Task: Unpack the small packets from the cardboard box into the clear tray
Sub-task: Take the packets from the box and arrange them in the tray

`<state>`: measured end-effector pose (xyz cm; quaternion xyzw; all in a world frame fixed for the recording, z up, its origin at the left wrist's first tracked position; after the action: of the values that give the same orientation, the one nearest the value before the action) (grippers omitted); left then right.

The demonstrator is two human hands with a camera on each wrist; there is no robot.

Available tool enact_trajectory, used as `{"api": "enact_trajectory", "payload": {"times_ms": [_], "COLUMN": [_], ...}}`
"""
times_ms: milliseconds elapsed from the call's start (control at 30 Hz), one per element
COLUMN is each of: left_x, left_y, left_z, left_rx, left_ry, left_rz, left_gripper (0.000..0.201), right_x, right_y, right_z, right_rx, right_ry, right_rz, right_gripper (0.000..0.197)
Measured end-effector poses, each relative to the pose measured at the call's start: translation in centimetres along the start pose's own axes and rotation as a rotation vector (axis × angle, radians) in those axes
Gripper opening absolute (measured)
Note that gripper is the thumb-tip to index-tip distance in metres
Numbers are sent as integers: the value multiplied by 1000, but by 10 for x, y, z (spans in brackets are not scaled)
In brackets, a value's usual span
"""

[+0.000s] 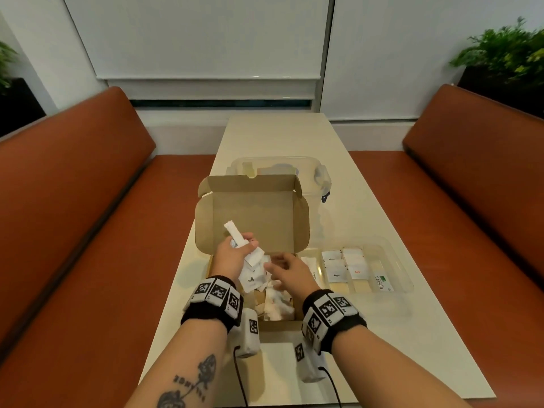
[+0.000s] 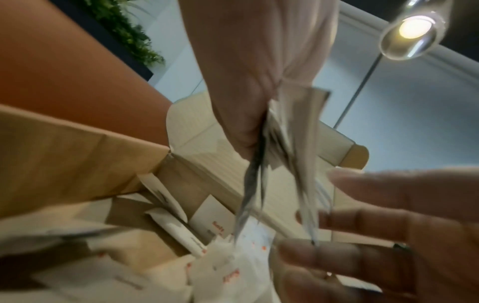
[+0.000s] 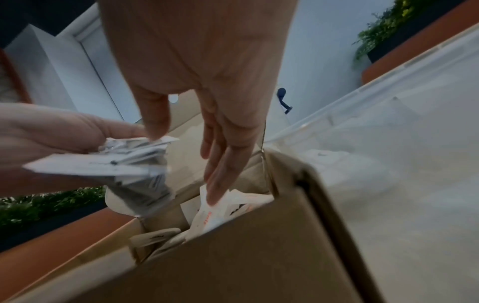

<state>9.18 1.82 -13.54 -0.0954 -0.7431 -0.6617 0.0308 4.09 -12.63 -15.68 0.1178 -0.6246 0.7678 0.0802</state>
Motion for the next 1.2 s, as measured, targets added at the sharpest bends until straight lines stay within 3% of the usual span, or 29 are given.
{"api": "enact_trajectory", "payload": {"times_ms": [133,267,500,667,933,1067,1200], "left_x": [-2,-2,-3,-4,-4,-1,8], "left_y": [4,-3,-14,-21,-22,-30,-40], "left_z": [-4,-10,-18,-21,-2,-6,-30], "left_rx": [126,201,246,305,432,456,553], "left_ry": [18,29,-13,-35,118,89,15], "left_rz": [-29,-11,43,86,48,122,284], "left_gripper": [19,17,10,8,15,18,25], "right_x": [3,2,-1,-2,-3,-1,-2], "right_y": [-3,-12,-15,-14,-14,-29,-37], "right_z": [-12,-13,-6,4,39,55,37], "right_rx": [-82,-307,-326,-261,-198,-321,-239], "right_ry": [-131,-151,-170,-143,29,112,15], "right_rz": [-68,-68,-47,-57,-24,84,56], "right_gripper": [41,28,9,10,11,6,7]}}
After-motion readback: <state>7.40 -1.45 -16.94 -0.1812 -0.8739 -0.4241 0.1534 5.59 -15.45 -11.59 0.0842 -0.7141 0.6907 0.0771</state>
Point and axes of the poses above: each hand's wrist, its own x-axis away from the middle knuckle, its own z-axis out of the back of the hand, y = z × x, the point moved 8 cm from there along -x, towards the middle knuckle, and after that the axes turned 7 degrees about -y, right-handed, at the moved point
